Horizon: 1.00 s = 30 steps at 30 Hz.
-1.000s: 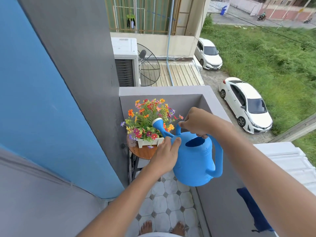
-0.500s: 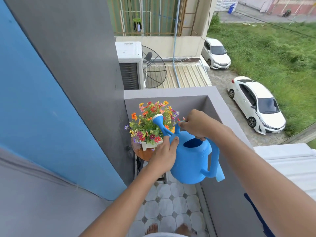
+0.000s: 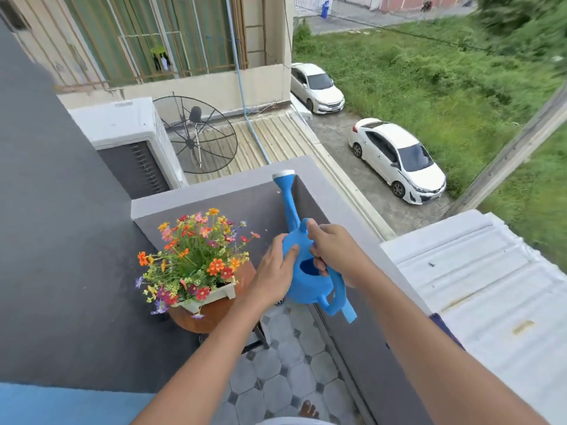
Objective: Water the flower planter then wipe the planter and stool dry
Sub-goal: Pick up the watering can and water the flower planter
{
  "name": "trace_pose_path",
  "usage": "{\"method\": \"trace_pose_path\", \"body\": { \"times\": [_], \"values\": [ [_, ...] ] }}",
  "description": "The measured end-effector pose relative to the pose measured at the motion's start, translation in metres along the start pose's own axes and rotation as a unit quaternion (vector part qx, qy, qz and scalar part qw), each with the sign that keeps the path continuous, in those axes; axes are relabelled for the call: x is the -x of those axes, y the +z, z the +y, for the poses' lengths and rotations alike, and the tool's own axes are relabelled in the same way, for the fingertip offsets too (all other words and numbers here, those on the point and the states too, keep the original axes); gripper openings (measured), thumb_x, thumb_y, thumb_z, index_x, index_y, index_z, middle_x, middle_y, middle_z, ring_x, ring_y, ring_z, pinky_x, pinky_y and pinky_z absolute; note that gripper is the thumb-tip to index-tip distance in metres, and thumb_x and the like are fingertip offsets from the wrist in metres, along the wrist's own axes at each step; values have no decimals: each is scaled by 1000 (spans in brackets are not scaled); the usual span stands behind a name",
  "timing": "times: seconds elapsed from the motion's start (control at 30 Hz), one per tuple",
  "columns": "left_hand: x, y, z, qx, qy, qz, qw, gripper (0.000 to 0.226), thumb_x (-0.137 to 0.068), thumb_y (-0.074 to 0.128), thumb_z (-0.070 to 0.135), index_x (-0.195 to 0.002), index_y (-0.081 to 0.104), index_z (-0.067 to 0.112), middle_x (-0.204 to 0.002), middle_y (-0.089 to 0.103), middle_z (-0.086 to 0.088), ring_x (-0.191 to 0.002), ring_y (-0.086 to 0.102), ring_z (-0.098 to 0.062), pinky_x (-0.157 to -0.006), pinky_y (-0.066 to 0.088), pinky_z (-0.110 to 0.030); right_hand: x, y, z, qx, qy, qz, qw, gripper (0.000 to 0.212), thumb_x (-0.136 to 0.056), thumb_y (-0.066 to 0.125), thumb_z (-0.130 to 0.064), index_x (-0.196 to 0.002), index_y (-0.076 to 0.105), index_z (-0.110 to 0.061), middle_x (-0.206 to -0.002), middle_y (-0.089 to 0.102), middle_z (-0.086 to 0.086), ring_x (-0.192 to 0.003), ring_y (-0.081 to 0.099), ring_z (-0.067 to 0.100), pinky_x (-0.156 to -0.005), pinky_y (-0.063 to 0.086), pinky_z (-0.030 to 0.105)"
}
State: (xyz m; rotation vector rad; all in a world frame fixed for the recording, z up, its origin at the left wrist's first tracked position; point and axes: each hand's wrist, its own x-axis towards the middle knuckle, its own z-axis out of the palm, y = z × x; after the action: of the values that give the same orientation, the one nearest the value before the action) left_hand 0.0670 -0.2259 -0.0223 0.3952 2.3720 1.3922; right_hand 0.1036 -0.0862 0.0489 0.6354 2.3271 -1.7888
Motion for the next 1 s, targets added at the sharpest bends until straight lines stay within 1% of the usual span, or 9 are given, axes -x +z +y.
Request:
{"method": "trace_pose_path", "body": {
  "times": [0.13, 0.23, 0.33, 0.43, 0.6, 0.67, 0.77, 0.9, 1.0],
  "values": [
    [-30, 39, 11, -26, 25, -26, 999, 49, -99, 30, 54, -140, 39, 28, -132, 56, -1, -121, 52, -22, -89, 40, -33, -3, -22, 26, -151, 15, 93, 984, 33, -104, 38, -43, -92, 48, -14, -60, 39, 5, -41, 39, 17, -44, 36, 28],
    [-54, 72, 14, -35, -11, -48, 998, 64, -95, 30, 62, -144, 40, 23, -137, 55, -9, -125, 50, -27, -94, 40, -36, -6, -35, 43, -234, 39, 167, 957, 33, -107, 35, -38, -92, 47, -12, -62, 41, 7, -41, 41, 16, -45, 38, 29],
    [-77, 105, 22, -26, -10, -92, 995, 56, -97, 32, 57, -134, 49, 19, -125, 62, -9, -114, 55, -25, -86, 38, -32, -22, -52, 60, -278, 71, 240, 927, 35, -108, 35, -35, -91, 51, -9, -61, 49, 5, -47, 48, 18, -53, 42, 34],
    [-100, 135, 25, -30, 10, -155, 987, 42, -99, 34, 50, -120, 54, 20, -111, 66, -7, -104, 59, -25, -79, 39, -32, -39, -71, 76, -334, 107, 295, 889, 32, -108, 37, -31, -95, 52, -6, -69, 54, 6, -56, 55, 17, -55, 47, 30],
    [-147, 173, 30, -50, 27, -233, 971, 38, -100, 41, 45, -124, 58, 22, -107, 63, 8, -104, 59, -16, -77, 37, -24, -56, -101, 90, -478, 123, 325, 807, 23, -109, 37, -23, -97, 47, -6, -70, 54, 8, -62, 57, 18, -62, 48, 27],
    [-161, 183, 33, -57, 47, -253, 965, 36, -101, 41, 41, -125, 58, 21, -105, 62, 9, -104, 58, -16, -73, 38, -21, -61, -112, 95, -511, 125, 328, 785, 24, -109, 38, -22, -93, 47, -7, -72, 55, 10, -64, 58, 20, -64, 49, 29],
    [-180, 198, 38, -71, 64, -292, 952, 32, -100, 36, 39, -120, 58, 26, -103, 67, 5, -90, 59, -11, -69, 41, -16, -72, -124, 106, -538, 119, 347, 759, 20, -109, 39, -24, -100, 48, -8, -79, 56, 10, -68, 60, 20, -67, 52, 29],
    [-190, 200, 39, -60, 78, -292, 951, 35, -100, 33, 44, -121, 57, 31, -101, 69, 5, -92, 63, -11, -74, 47, -24, -77, -128, 109, -552, 105, 343, 753, 19, -108, 41, -26, -107, 48, -9, -83, 58, 10, -74, 62, 22, -72, 54, 32],
    [-191, 202, 34, -64, 83, -299, 948, 37, -101, 31, 48, -120, 57, 30, -97, 70, 4, -90, 65, -16, -74, 49, -28, -76, -127, 110, -518, 115, 347, 773, 22, -107, 43, -29, -109, 51, -9, -83, 64, 7, -80, 66, 23, -75, 56, 33]
  ]
}}
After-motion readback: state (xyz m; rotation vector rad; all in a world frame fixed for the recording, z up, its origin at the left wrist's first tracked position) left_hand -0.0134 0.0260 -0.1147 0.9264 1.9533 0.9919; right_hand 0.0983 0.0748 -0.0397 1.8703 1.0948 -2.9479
